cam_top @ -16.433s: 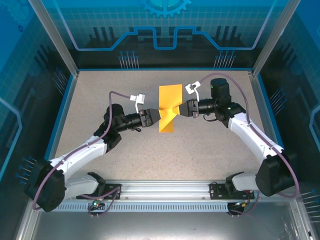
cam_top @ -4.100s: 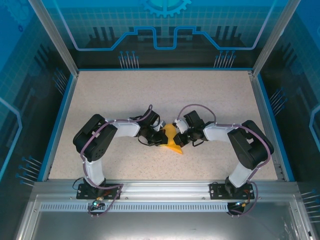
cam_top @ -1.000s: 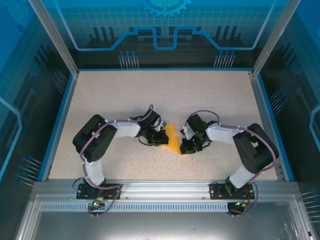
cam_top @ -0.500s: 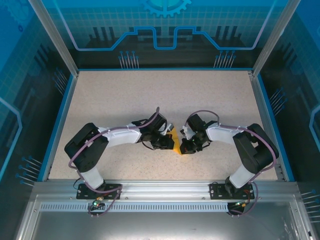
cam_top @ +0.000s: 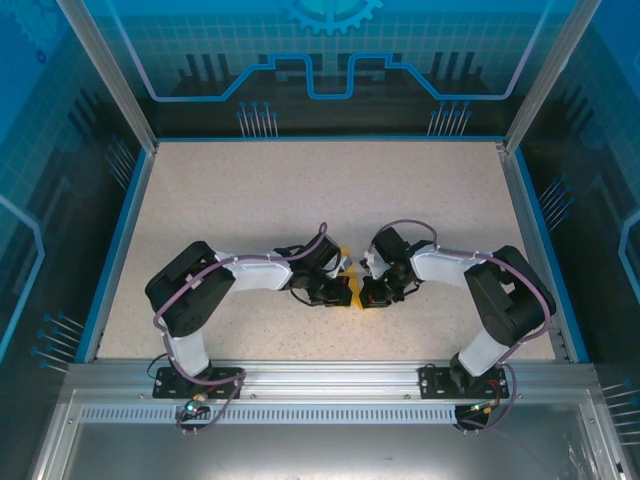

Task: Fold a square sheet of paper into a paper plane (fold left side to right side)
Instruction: Third fold the triangle at the center of the table.

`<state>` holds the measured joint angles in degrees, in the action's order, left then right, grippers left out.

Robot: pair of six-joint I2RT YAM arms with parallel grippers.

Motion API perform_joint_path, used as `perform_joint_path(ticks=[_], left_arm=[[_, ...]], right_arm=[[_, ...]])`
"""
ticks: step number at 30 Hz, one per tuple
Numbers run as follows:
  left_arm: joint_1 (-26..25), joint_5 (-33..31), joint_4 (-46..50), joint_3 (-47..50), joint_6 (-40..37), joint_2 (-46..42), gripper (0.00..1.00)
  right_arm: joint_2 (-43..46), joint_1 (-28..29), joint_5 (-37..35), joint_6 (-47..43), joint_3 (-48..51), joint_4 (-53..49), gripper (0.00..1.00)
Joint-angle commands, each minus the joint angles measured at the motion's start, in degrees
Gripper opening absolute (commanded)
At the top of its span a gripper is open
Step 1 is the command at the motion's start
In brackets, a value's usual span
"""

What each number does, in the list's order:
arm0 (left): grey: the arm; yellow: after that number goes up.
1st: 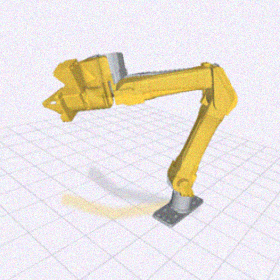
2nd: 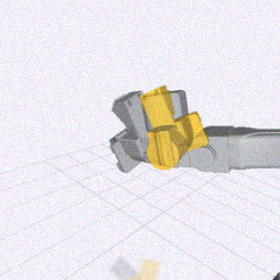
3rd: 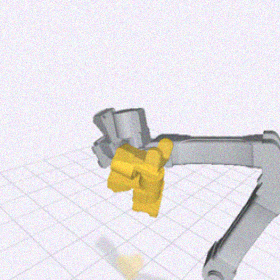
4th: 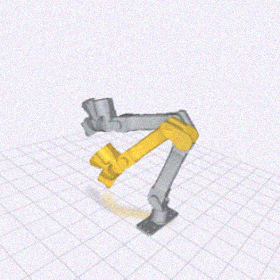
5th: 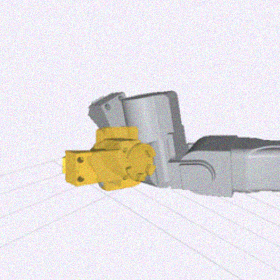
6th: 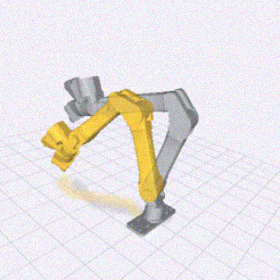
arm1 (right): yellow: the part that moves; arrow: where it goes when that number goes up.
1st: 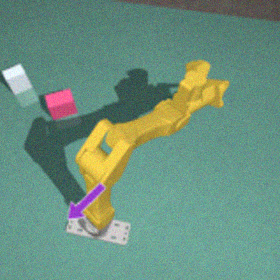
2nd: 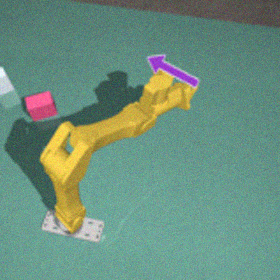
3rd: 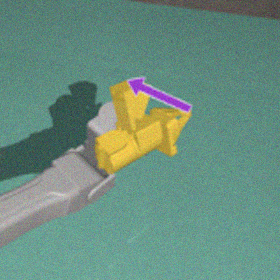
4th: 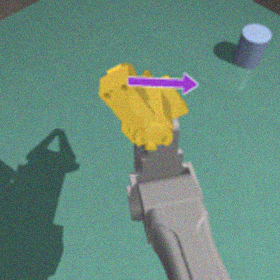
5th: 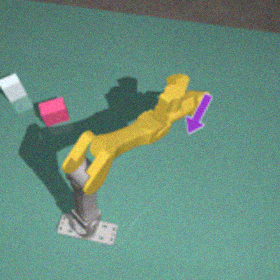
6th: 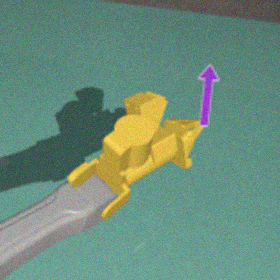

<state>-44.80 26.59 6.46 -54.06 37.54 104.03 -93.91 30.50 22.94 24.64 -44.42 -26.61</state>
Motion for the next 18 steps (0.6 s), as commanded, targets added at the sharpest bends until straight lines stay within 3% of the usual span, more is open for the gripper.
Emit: perform_joint_path(ticks=[1, 18], left_arm=[[-0.5, 0.3, 0.2, -2.7, -0.9, 1.2, 0.03], [-0.5, -0.7, 0.5, -4.0, -1.9, 4.5, 0.03]], right_arm=[[-4.0, 1.2, -8.1, 0.3, 1.7, -1.7, 0.0], [-3.8, 1.4, -8.9, 0.1, 1.7, -2.4, 0.0]])
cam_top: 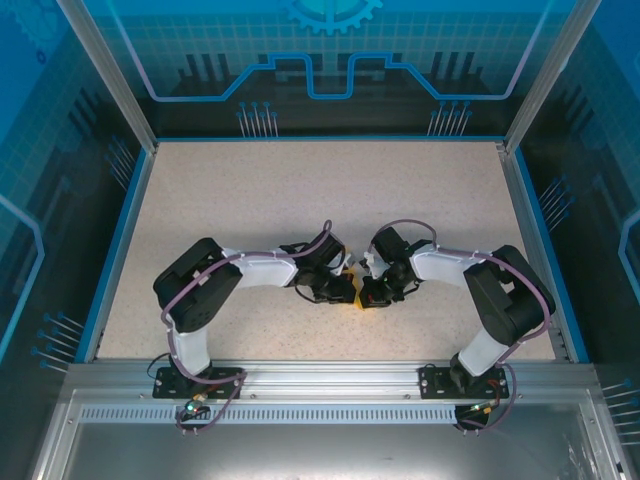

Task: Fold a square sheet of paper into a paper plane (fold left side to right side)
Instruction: Third fold the triangle at the center of the table.

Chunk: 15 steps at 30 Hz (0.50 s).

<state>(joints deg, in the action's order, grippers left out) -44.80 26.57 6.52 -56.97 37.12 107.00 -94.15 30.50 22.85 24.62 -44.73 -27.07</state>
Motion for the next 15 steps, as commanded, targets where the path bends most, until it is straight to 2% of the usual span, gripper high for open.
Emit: perform_joint_path(ticks=[1, 15], left_arm=[[-0.5, -1.2, 0.4, -1.0, -1.5, 1.8, 0.03], [0.2, -12.0, 7.5, -0.9, -5.3, 1.1, 0.02]], right_arm=[[-3.7, 1.4, -9.1, 0.2, 1.8, -2.2, 0.0], [-3.8, 1.6, -11.0, -0.2, 1.8, -3.7, 0.0]])
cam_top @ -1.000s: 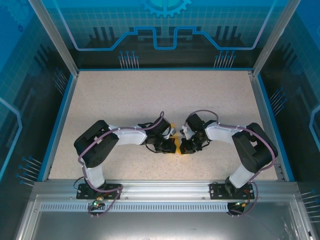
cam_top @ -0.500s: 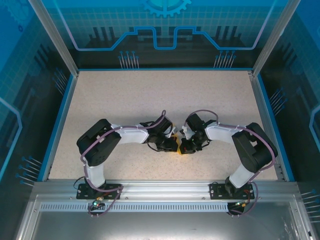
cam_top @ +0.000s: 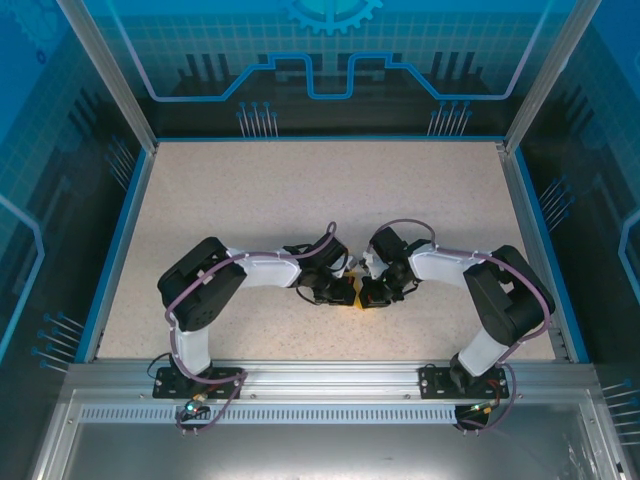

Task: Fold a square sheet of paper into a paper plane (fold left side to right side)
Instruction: Third fold the triangle at the center of the table.

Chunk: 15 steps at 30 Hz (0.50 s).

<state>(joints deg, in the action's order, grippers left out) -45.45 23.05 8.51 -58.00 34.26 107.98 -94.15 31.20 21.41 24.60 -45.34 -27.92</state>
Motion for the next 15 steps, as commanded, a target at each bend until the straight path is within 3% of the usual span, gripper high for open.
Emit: perform_joint_path(ticks=[1, 15], left_arm=[[1.1, -8.9, 5.8, 0.2, -2.7, 0.0, 0.02], [9.3, -9.8, 8.3, 2.9, -7.1, -3.0, 0.02]], right_arm=[[-3.8, 0.9, -9.6, -0.2, 2.4, -2.9, 0.0], [-4.2, 1.0, -9.5, -0.3, 2.3, -3.2, 0.0]])
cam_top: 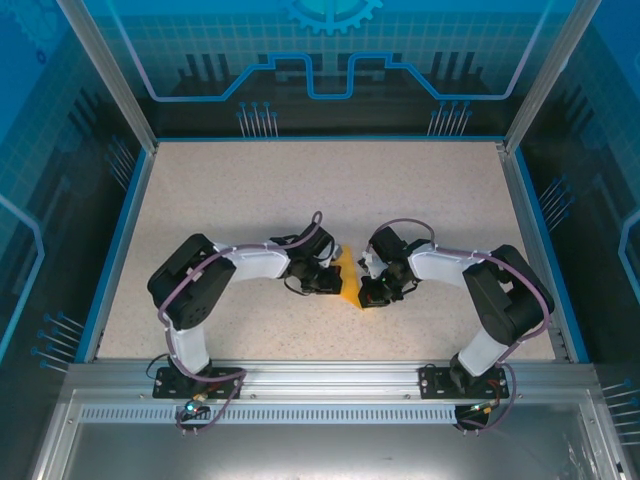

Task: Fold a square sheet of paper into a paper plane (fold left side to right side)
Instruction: Third fold the triangle at the center of the table.

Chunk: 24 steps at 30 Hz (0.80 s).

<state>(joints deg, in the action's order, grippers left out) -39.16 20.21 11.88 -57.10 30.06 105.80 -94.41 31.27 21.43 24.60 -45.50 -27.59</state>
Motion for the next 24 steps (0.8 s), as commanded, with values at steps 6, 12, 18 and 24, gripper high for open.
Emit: perform_joint_path(ticks=[6, 12, 18, 24], left_arm=[[6.6, -8.0, 6.0, 4.3, -5.0, -2.5, 0.02], [9.4, -7.5, 6.6, 5.2, -6.3, -3.9, 0.04], [10.0, -6.1, 7.1, 4.6, -5.7, -8.7, 0.12], [10.5, -2.5, 4.9, 7.4, -1.3, -16.2, 0.31]], right_arm=[[-3.9, 0.9, -9.6, -0.3, 2.4, -3.6, 0.0], [-3.4, 0.9, -8.0, -0.6, 2.2, -1.9, 0.0], [2.5, 0.9, -5.9, -1.0, 1.0, 1.5, 0.05], [11.5, 0.6, -12.7, -5.5, -1.7, -1.1, 0.33]])
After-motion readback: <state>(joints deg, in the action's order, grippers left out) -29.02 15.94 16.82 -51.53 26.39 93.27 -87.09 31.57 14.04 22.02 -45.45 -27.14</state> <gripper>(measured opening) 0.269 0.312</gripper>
